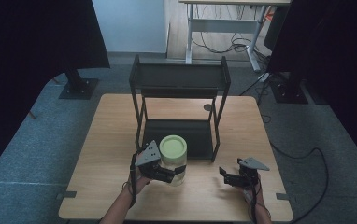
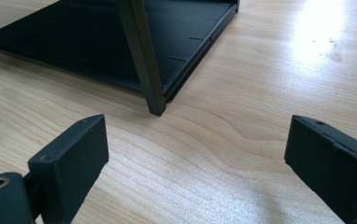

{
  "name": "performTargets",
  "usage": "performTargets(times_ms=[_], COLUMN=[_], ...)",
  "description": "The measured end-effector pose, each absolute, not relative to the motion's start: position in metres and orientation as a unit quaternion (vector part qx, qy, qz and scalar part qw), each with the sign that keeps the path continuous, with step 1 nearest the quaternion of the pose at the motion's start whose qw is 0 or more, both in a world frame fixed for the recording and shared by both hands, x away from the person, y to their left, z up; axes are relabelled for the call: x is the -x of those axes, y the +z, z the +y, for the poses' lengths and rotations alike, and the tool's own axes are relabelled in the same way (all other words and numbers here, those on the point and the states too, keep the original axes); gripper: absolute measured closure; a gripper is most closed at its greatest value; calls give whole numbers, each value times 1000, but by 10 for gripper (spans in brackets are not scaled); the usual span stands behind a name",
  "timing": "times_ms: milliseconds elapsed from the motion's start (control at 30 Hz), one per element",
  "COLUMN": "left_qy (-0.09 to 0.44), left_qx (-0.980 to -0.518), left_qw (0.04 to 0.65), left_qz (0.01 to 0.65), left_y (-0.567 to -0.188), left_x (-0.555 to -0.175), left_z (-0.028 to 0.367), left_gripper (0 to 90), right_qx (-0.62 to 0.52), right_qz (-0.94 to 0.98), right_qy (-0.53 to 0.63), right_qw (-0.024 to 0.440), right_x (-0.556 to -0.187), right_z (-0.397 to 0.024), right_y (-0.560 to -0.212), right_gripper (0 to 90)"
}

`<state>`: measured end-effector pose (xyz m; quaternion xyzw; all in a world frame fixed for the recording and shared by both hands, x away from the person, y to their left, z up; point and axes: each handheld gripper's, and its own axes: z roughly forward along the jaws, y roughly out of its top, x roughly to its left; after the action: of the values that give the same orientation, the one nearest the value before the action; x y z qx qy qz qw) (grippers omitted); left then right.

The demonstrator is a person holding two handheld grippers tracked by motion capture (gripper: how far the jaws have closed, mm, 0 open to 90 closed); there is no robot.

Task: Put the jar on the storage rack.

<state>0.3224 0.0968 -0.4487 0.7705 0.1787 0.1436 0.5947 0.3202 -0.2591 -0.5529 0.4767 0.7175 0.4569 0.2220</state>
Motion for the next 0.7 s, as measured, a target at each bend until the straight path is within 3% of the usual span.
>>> performTargets(times_ms=[700], left_qy=[148], left_qx=[-774], left_qw=[588], left_qz=[183], left_y=[-447], left_x=[-335], left_z=[92], left_gripper=[106], right_qx=[-477], right_qz=[718], right_qy=[456], right_qw=[220], right_x=[-320], right_z=[-259], right_y=[-553], right_gripper=[63])
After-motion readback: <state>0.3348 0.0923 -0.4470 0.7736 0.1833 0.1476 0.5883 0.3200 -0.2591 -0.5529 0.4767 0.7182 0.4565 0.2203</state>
